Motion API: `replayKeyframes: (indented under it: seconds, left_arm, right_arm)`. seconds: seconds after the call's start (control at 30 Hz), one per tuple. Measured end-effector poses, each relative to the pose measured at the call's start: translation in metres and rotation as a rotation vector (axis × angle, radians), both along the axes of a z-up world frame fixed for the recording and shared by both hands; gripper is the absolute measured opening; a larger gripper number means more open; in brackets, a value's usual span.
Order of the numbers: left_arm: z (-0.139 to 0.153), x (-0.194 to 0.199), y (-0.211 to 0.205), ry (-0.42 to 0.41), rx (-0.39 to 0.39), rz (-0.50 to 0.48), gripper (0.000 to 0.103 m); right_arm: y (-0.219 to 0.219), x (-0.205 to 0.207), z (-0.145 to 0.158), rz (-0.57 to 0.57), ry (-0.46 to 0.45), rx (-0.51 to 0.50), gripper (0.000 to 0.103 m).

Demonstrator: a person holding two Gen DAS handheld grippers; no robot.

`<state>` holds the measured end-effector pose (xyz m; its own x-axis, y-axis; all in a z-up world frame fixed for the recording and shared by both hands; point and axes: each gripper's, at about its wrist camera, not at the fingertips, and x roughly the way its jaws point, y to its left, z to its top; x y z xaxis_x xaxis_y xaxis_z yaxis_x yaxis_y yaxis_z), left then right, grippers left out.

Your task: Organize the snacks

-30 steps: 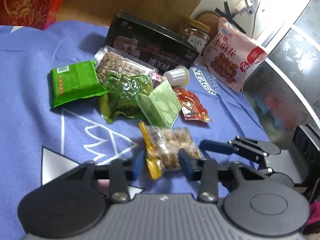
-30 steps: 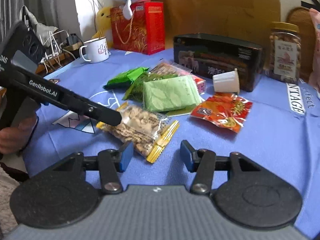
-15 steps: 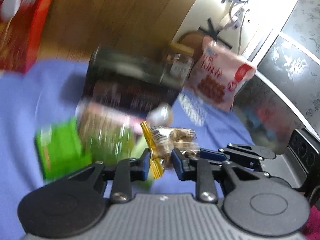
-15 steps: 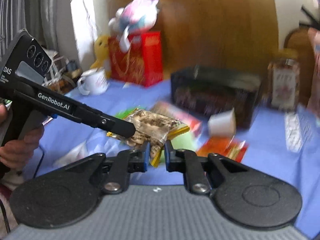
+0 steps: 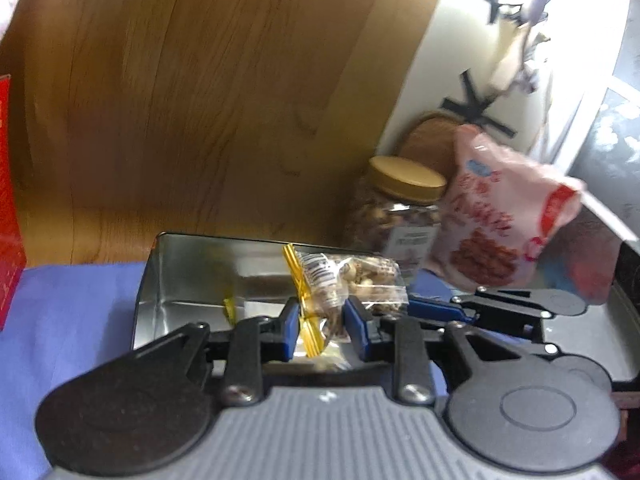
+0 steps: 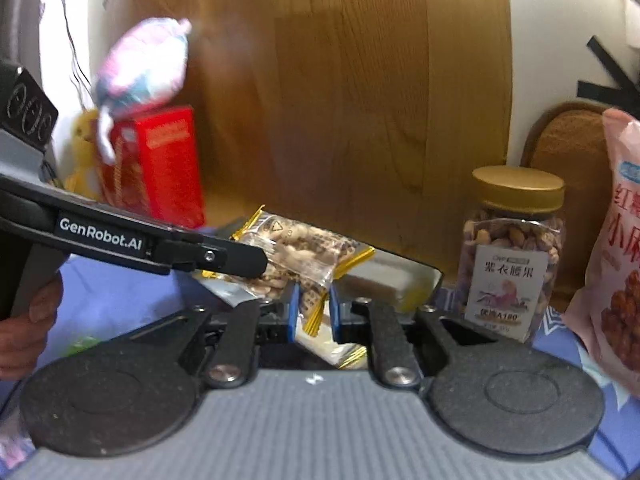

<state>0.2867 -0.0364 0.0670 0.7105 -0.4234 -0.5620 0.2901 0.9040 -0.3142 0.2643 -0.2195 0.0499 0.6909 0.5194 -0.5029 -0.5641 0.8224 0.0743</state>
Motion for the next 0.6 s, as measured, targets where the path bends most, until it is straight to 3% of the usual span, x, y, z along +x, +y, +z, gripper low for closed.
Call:
replayKeyframes:
  seconds: [0.1,0.2,0.3,0.5,0.57,0.6]
  left_arm:
    - [-0.011,0.015,0.000,0.018,0.061,0.046,0.029]
    - [-0.015,0.019,0.002,0.008,0.137,0.114,0.036]
    - [-0.015,0.013,0.010,0.005,0.149,0.156,0.043]
    - [-0.009,-0.018,0.016,-0.023,0.190,0.232,0.054]
    - [-0.006,-0.036,0.015,-0.040,0.208,0.254,0.059]
    - [-0.005,-0.049,0.014,-0.053,0.216,0.265,0.060]
  right_arm:
    - [0.007,0.017,-0.010,0.009,0.038,-0.018,0.022]
    - [0.013,0.027,-0.016,-0.003,0.053,-0.027,0.042]
    - [0.009,0.024,-0.015,-0.014,0.044,0.007,0.042]
    - [-0.011,-0.013,-0.004,-0.057,0.028,0.090,0.043]
    - [-0.021,-0.037,-0.002,-0.081,0.010,0.131,0.049]
    - [-0.027,-0.047,-0.002,-0.098,0.001,0.149,0.060]
